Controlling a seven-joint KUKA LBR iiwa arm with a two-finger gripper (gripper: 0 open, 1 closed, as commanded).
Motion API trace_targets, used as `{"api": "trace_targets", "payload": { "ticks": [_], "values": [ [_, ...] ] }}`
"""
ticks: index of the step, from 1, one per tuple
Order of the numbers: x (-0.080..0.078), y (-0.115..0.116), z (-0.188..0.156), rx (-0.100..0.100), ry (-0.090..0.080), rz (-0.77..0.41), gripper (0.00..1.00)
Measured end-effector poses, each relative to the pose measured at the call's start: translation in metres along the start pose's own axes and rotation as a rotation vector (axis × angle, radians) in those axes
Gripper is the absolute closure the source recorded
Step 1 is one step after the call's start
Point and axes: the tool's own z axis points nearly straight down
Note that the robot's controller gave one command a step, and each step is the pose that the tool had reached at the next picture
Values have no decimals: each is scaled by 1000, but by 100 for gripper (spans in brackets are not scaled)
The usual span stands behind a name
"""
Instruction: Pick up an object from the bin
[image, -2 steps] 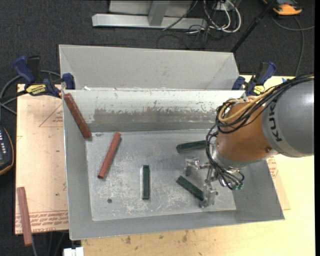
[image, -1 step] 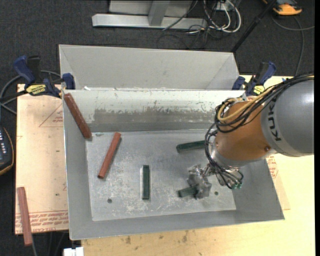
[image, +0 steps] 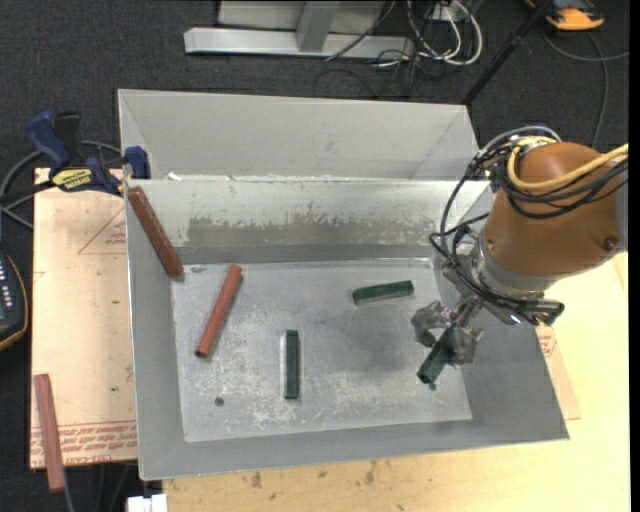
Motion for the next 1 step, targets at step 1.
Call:
{"api": "trace_targets", "payload": {
  "ticks": [1],
  "values": [
    [13, 38, -69, -2, 0, -141, 100]
  ]
}}
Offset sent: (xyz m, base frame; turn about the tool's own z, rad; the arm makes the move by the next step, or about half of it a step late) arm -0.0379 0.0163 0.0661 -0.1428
